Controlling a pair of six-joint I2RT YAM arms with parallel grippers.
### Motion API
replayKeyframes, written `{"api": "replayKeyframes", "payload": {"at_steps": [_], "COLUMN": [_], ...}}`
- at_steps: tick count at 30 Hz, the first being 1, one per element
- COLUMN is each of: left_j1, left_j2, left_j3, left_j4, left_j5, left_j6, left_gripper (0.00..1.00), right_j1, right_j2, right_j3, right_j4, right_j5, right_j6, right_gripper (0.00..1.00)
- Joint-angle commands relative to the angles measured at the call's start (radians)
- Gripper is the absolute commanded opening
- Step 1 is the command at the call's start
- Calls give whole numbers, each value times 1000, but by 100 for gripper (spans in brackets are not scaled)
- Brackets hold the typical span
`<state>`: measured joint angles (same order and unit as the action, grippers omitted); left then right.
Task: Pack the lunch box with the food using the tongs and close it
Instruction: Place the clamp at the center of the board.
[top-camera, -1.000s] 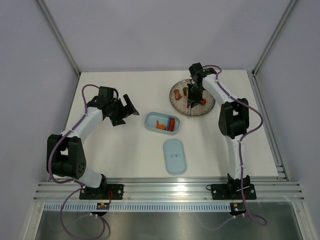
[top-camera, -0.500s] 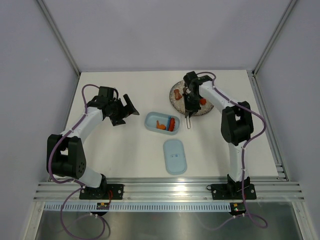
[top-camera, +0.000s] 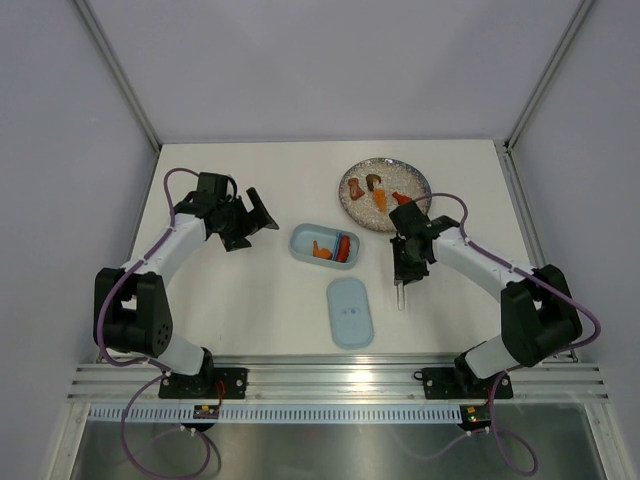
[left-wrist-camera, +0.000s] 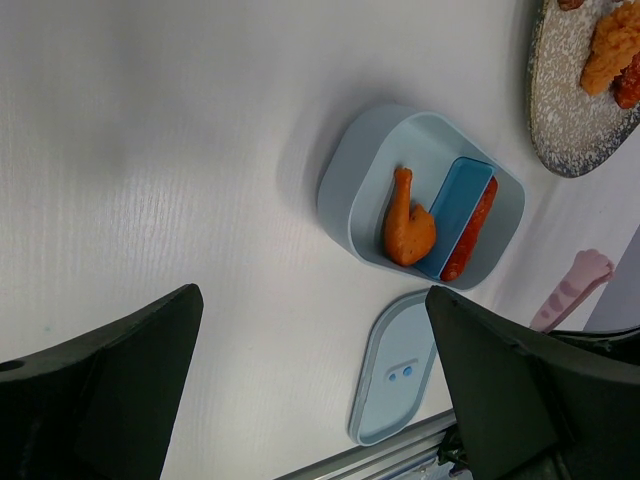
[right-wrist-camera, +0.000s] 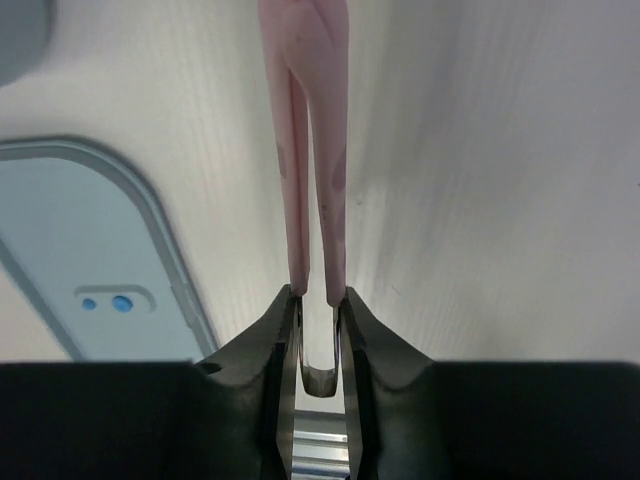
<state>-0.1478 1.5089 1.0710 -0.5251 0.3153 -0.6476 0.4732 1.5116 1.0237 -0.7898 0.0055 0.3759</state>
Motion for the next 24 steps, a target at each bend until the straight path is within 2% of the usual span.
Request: {"api": "replayKeyframes", "payload": {"at_steps": [1,4,10,12,17,22,24], "left_j1": [4,4,5,4,5,4,4], "left_j2": [5,4,-6,-12,-15,-15,-15], "left_j3": [27,29,32,32,29,26,24], "left_j4": [36,31,22,16,13,16,16], "left_j5": [16,13,8,5,1,2,2], "left_j6": [-4,-3,0,2,3,3,3], "left_gripper": [99,99,99,99,99,99,99], "right_j1": [51,93,119,119,120,153,165], "right_j2": [-56,-53,19,50,82,53,35], "right_j3": [-94,-126,-116,-125,-155,-191,-221], "right_j4": [138,175,218,245,302,322,334], "right_j5": [124,175,257,261,258,315,341], "right_j6": [144,202,254,262,296,343,360], "right_gripper": [26,26,37,45,54,80,87]}}
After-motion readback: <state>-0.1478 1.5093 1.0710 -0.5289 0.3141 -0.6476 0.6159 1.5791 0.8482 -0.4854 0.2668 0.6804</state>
